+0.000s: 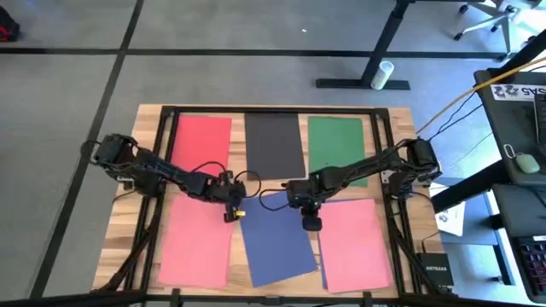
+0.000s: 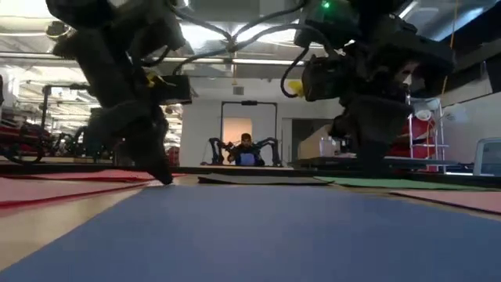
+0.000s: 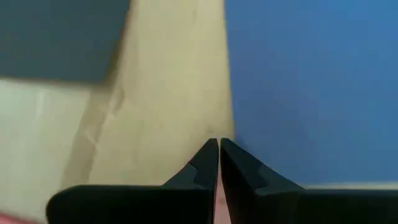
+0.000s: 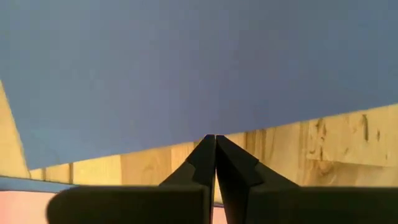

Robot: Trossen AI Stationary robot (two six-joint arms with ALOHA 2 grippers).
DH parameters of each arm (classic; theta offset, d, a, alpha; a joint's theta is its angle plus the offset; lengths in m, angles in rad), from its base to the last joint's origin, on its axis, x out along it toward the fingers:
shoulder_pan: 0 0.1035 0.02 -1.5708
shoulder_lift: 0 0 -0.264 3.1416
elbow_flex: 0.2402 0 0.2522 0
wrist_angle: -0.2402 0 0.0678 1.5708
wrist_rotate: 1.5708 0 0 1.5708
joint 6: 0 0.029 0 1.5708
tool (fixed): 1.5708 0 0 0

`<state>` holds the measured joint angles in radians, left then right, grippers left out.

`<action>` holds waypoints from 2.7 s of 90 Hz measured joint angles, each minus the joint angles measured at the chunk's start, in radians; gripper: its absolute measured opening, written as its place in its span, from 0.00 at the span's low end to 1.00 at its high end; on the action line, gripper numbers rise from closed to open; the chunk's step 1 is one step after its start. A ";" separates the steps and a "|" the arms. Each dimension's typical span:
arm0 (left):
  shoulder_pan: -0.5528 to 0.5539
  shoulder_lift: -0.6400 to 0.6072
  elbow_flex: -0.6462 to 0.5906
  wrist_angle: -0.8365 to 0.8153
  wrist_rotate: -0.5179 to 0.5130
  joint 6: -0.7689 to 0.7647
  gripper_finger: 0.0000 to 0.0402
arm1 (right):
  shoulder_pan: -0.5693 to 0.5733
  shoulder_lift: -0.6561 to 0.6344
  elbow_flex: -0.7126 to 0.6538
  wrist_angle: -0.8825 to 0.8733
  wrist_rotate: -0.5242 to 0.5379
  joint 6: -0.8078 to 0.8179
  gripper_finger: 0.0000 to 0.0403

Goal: Organize paper
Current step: Adjust the blue paper

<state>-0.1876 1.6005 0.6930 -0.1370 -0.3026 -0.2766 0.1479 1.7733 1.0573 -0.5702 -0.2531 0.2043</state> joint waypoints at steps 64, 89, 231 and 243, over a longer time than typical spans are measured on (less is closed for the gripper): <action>-0.184 0.056 0.045 0.018 0.064 -0.062 0.00 | 0.234 -0.003 0.001 0.008 0.166 -0.027 0.00; -0.138 0.068 0.047 0.025 0.068 -0.028 0.00 | 0.374 -0.003 0.002 0.075 0.103 0.041 0.00; -0.222 -0.018 0.097 -0.030 -0.023 -0.110 0.00 | -0.077 0.002 0.002 0.161 0.356 -0.182 0.00; -0.238 -0.018 0.097 -0.030 -0.023 -0.117 0.00 | -0.143 0.020 0.002 0.159 0.289 -0.213 0.00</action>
<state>-0.4254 1.5822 0.7902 -0.1669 -0.3256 -0.3934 0.0049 1.7934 1.0592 -0.4110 0.0357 -0.0086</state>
